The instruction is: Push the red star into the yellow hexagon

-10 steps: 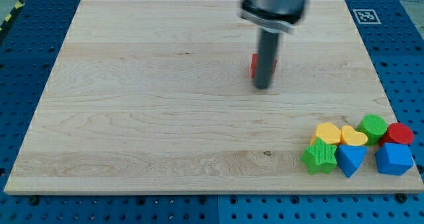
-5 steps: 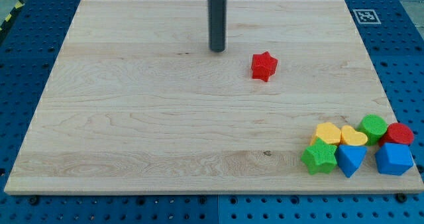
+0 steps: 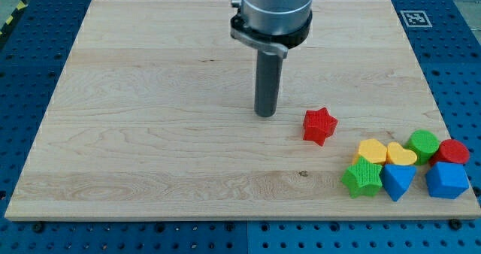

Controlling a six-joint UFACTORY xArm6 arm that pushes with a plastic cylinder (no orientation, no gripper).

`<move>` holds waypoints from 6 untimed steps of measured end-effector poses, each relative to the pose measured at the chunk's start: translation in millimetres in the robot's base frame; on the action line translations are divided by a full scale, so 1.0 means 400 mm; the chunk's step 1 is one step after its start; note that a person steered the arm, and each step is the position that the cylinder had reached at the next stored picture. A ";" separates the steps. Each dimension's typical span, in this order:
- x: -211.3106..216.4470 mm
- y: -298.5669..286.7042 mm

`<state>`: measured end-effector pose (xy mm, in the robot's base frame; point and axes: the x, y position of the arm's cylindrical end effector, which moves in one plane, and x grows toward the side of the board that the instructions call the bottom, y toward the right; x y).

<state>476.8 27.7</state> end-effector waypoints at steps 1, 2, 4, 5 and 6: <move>0.033 0.032; 0.033 0.113; 0.046 0.210; 0.059 0.226; 0.067 0.244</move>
